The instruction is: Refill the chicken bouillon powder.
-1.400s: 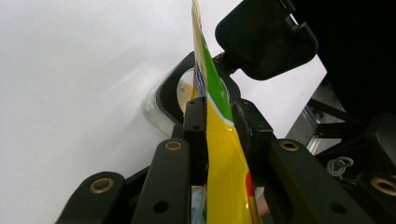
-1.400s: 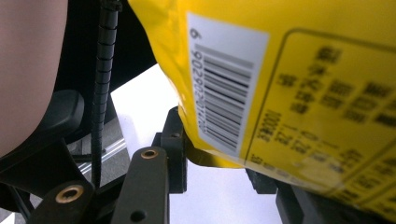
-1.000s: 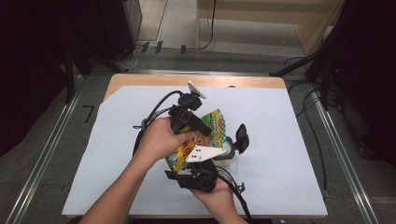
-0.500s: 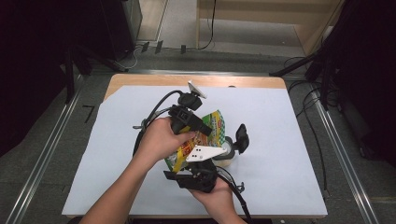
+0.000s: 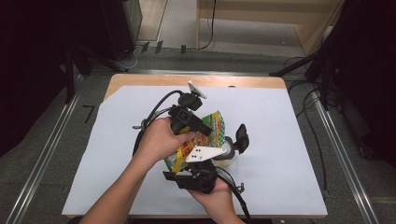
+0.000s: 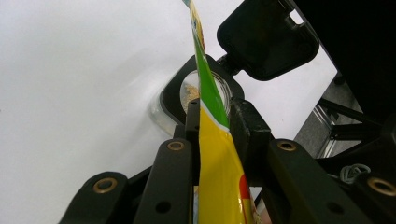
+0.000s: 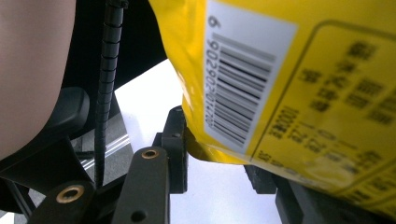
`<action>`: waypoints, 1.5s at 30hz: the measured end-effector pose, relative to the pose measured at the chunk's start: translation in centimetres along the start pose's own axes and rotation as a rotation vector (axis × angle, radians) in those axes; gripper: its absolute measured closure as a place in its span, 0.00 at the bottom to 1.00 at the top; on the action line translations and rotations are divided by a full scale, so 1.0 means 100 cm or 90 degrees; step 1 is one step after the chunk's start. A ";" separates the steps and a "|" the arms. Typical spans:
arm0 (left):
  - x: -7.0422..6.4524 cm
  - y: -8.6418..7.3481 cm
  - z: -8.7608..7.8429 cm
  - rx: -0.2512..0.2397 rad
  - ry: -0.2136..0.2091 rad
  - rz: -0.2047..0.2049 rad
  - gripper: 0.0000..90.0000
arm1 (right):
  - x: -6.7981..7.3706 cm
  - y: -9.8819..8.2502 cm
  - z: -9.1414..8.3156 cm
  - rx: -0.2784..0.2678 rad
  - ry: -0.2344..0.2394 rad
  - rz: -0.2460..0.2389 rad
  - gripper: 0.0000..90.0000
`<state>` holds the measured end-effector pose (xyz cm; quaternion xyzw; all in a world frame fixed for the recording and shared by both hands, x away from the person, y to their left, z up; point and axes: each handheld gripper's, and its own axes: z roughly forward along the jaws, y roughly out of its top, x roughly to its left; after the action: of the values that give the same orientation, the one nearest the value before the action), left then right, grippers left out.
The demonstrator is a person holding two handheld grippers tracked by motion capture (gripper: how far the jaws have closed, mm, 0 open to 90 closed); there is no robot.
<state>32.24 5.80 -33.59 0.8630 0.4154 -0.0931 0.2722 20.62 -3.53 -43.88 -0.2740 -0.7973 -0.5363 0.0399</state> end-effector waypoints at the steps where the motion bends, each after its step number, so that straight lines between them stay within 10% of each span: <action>1: 0.000 0.000 0.000 0.000 -0.002 0.000 0.87 | 0.000 0.000 0.000 0.000 0.000 0.000 0.74; 45: -0.012 -0.002 -0.003 -0.013 0.004 0.025 0.87 | 0.001 -0.001 0.007 0.004 -0.019 -0.031 0.75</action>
<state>31.25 5.28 -32.94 0.8683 0.4004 -0.0807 0.2814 20.61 -2.92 -44.17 -0.2626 -0.8058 -0.5306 0.0158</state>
